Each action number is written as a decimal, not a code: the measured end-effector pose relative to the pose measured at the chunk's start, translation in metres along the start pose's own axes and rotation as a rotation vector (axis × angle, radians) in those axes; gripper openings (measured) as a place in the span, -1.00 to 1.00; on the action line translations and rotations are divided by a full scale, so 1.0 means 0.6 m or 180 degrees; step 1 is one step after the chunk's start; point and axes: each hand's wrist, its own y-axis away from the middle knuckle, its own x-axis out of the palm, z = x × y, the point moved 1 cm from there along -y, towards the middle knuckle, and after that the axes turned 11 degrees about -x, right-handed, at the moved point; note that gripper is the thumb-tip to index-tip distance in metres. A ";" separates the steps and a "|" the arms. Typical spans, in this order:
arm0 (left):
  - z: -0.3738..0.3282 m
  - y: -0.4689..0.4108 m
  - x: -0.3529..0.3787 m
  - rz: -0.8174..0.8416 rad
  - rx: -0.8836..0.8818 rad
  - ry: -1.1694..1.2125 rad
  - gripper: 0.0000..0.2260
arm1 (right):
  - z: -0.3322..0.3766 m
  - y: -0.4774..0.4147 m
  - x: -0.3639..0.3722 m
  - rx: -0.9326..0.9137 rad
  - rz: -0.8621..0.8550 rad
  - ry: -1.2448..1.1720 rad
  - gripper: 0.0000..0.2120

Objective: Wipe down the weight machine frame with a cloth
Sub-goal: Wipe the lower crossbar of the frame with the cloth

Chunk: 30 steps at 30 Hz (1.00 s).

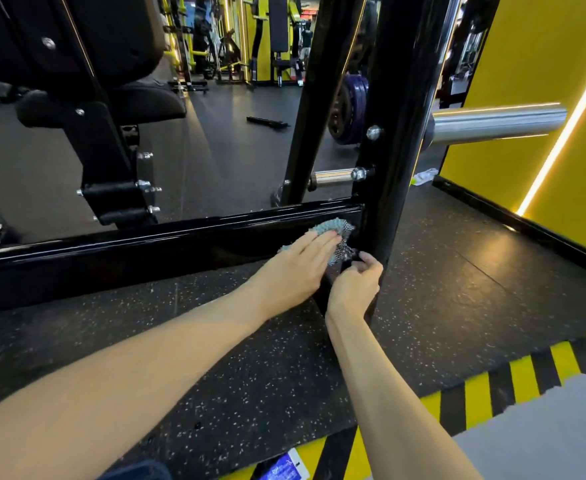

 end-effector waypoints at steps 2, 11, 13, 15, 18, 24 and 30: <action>0.021 0.034 0.009 -0.0113 -0.0013 -0.0081 -0.54 | 0.003 0.002 -0.002 -0.0012 -0.0004 -0.0005 -0.62; -0.019 -0.026 -0.014 0.0227 0.0194 -0.0224 -0.49 | 0.004 0.007 -0.008 -0.0020 0.0157 -0.0017 -0.53; 0.008 0.013 -0.002 0.0024 0.0050 -0.0251 -0.48 | 0.006 0.004 -0.011 -0.0008 0.0235 -0.0031 -0.52; 0.038 0.055 0.007 -0.0106 0.0084 -0.0369 -0.51 | 0.008 0.002 -0.018 0.0028 0.0351 -0.0015 -0.49; 0.041 0.040 0.007 -0.0018 0.0311 -0.0468 -0.52 | 0.008 0.005 -0.023 -0.0043 0.0472 0.0082 -0.47; -0.021 -0.021 -0.034 0.0415 0.0114 -0.0310 -0.49 | 0.010 0.009 -0.023 0.0048 0.0551 0.0104 -0.45; 0.007 0.008 -0.019 0.0121 0.0003 -0.0410 -0.45 | 0.012 0.009 -0.034 -0.0068 0.0625 0.0178 -0.47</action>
